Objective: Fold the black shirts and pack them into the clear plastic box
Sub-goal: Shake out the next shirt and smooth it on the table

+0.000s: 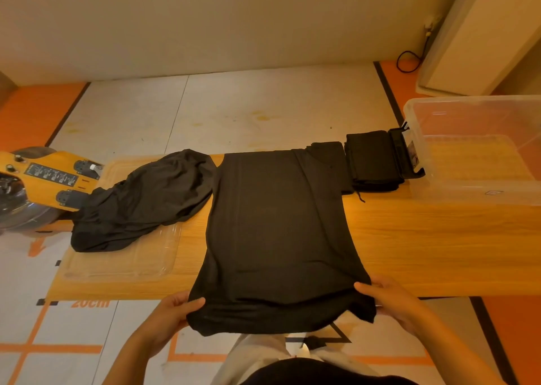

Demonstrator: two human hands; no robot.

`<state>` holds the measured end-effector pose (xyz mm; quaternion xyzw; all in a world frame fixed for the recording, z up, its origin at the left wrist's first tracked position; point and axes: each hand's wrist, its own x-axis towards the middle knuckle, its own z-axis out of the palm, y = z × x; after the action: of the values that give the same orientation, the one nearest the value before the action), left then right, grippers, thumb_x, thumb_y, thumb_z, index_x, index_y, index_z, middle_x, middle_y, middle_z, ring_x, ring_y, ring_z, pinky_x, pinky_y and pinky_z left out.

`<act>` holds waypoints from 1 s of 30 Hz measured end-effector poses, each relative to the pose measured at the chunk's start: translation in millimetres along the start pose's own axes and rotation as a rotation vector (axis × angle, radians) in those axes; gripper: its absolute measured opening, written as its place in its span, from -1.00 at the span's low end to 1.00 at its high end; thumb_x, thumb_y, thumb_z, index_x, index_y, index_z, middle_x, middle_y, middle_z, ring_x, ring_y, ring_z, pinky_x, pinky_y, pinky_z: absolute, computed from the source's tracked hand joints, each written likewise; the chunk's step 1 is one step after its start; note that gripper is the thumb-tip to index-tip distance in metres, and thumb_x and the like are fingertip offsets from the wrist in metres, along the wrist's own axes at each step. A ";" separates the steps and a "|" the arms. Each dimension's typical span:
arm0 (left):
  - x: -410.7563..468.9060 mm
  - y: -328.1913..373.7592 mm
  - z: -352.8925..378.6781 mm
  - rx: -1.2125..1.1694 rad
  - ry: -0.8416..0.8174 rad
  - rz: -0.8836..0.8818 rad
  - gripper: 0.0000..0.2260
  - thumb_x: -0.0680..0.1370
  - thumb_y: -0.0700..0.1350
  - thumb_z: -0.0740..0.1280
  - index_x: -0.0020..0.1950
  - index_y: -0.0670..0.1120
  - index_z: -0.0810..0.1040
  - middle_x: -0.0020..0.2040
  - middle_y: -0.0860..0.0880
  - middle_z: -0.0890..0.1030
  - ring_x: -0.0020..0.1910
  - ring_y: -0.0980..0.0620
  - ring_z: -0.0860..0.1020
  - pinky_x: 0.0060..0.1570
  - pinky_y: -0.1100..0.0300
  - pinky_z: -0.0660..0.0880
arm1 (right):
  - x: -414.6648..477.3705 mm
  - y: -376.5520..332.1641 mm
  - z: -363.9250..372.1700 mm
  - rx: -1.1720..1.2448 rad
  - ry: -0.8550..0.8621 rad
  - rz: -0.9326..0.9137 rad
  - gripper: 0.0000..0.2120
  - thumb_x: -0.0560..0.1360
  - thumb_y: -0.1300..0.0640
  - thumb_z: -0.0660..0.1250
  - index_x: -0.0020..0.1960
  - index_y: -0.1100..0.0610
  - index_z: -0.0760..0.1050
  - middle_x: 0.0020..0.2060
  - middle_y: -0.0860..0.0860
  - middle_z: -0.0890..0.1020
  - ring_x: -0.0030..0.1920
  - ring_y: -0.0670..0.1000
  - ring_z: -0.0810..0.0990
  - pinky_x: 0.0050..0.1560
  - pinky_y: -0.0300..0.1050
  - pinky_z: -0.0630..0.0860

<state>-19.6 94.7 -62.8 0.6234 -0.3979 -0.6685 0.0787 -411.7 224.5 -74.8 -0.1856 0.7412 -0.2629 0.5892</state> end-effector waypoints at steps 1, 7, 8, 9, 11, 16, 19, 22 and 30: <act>-0.8 1.6 -1.6 -0.012 0.029 0.018 -0.79 0.58 -0.17 0.29 0.15 -0.23 0.60 0.04 -0.21 0.67 0.03 -0.15 0.66 0.04 0.02 0.55 | -0.8 -2.6 0.0 0.046 0.005 -0.038 -0.78 0.58 0.08 0.28 0.21 0.06 0.49 0.08 0.03 0.62 0.11 0.04 0.57 -0.11 -0.14 0.52; -7.4 11.5 -0.6 -0.069 0.200 0.163 -0.82 0.62 -0.10 0.25 0.17 -0.08 0.55 0.03 -0.18 0.66 -0.05 -0.14 0.64 -0.24 0.10 0.57 | 4.6 -11.6 -0.3 -0.087 0.304 -0.227 -0.61 0.61 0.05 0.19 0.42 0.10 0.34 0.30 0.11 0.48 0.31 0.16 0.45 0.27 0.14 0.46; -8.3 11.8 -0.2 -0.085 0.217 0.169 -0.83 0.61 -0.10 0.25 0.15 -0.09 0.56 0.01 -0.16 0.67 -0.05 -0.13 0.65 -0.25 0.11 0.56 | 3.7 -11.9 -1.9 -0.090 0.305 -0.228 -0.61 0.60 0.04 0.21 0.40 0.12 0.37 0.29 0.12 0.49 0.30 0.16 0.46 0.27 0.14 0.47; -9.5 11.9 -0.1 -0.095 0.228 0.164 -0.83 0.61 -0.10 0.26 0.13 -0.10 0.57 -0.01 -0.14 0.68 -0.04 -0.12 0.65 -0.24 0.10 0.56 | 0.2 -13.3 -3.5 -0.078 0.272 -0.214 -0.62 0.59 0.03 0.24 0.37 0.12 0.40 0.26 0.12 0.52 0.27 0.16 0.49 0.25 0.13 0.48; -13.3 12.0 -1.6 -0.082 0.225 0.141 -0.81 0.59 -0.09 0.29 0.04 -0.20 0.57 -0.12 -0.15 0.67 -0.13 -0.10 0.63 -0.24 0.13 0.52 | -8.4 -15.7 -8.8 -0.054 0.143 -0.130 -0.63 0.55 -0.03 0.29 0.30 0.11 0.47 0.18 0.09 0.57 0.20 0.12 0.53 0.23 0.08 0.50; -25.5 17.8 -8.8 -0.096 0.115 0.080 -0.81 0.57 -0.15 0.31 -0.20 -0.22 0.45 -0.44 -0.07 0.45 -0.49 0.10 0.44 -0.30 0.23 0.42 | -27.3 -20.5 -29.9 -0.124 -0.129 0.055 -0.63 0.31 0.02 0.48 0.07 0.10 0.54 -0.02 0.09 0.67 0.05 0.09 0.62 0.18 0.05 0.54; -30.8 23.1 -11.6 -0.143 0.099 0.105 -0.80 0.58 -0.17 0.28 -0.19 -0.25 0.48 -0.43 -0.09 0.46 -0.48 0.08 0.44 -0.19 0.16 0.43 | -35.8 -24.7 -35.9 -0.156 -0.167 0.103 -0.87 0.41 0.23 0.45 -0.07 0.19 0.55 -0.25 0.06 0.68 -0.11 0.03 0.63 -0.07 -0.10 0.56; -33.2 28.5 -11.3 -0.167 0.118 0.136 -0.78 0.61 -0.17 0.24 -0.18 -0.26 0.50 -0.46 -0.07 0.46 -0.39 0.02 0.46 -0.07 0.10 0.43 | -39.1 -30.9 -35.4 -0.134 -0.093 0.052 -0.95 0.48 0.23 0.40 -0.09 0.21 0.55 -0.23 0.07 0.70 -0.07 0.06 0.64 0.02 -0.04 0.57; -41.8 38.5 -19.8 -0.209 0.217 0.243 -0.79 0.61 -0.14 0.23 -0.02 -0.30 0.52 -0.26 -0.18 0.56 -0.34 0.02 0.52 -0.08 0.09 0.49 | -47.8 -56.9 -30.7 -0.086 0.063 -0.094 -0.92 0.55 0.21 0.32 -0.01 0.05 0.49 -0.39 0.09 0.60 -0.39 0.00 0.58 -0.36 -0.17 0.58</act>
<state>-8.2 85.4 -4.5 0.6275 -0.3878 -0.6206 0.2658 -432.2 212.6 2.1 -0.2370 0.7605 -0.2640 0.5439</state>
